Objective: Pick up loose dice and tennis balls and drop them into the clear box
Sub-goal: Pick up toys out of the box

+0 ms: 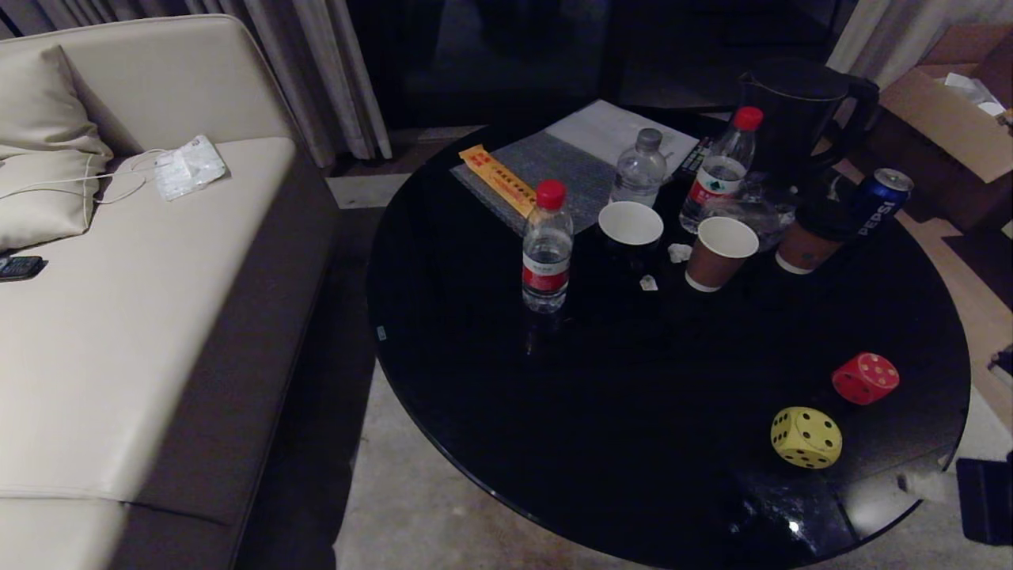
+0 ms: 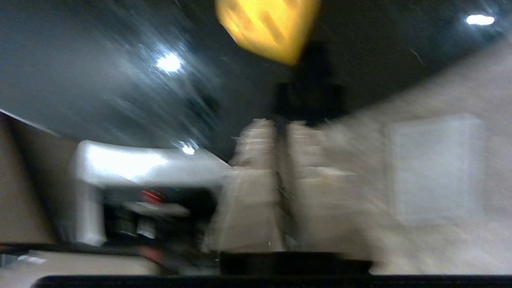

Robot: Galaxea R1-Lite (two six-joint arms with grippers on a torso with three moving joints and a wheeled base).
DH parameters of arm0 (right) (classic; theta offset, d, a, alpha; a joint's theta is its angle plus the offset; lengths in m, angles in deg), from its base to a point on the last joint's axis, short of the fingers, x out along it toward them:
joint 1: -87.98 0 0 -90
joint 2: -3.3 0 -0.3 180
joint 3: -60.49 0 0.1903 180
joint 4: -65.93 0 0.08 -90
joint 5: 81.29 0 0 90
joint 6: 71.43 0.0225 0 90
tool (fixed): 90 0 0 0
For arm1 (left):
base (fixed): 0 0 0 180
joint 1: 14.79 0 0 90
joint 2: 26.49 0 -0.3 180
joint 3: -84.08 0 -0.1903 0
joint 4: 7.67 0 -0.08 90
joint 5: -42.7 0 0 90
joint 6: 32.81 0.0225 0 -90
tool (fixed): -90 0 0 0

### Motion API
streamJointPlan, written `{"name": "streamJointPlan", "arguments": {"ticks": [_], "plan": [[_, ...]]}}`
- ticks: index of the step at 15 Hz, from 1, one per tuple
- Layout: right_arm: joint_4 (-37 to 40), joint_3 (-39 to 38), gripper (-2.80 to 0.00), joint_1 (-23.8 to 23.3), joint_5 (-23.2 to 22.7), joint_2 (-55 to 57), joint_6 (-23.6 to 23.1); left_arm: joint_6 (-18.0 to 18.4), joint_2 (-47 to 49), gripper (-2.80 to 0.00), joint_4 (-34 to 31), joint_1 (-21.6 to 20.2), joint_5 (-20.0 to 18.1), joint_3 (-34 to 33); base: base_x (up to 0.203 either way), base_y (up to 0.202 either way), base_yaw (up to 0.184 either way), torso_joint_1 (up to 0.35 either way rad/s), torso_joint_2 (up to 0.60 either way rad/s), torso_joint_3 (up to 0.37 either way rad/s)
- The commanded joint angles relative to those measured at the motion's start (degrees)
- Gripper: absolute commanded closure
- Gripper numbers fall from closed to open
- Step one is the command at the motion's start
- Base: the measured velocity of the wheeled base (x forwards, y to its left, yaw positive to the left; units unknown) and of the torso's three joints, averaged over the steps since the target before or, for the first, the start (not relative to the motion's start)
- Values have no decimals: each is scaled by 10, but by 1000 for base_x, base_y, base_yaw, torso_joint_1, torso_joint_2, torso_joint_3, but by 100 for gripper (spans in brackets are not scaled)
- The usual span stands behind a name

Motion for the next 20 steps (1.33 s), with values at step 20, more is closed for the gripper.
{"name": "streamJointPlan", "arguments": {"ticks": [20], "plan": [[0, 166, -280, 22, 67, 316, 14, 0, 1, 0, 0, 0, 1, -1, 0, 0, 0, 0, 0, 0]]}}
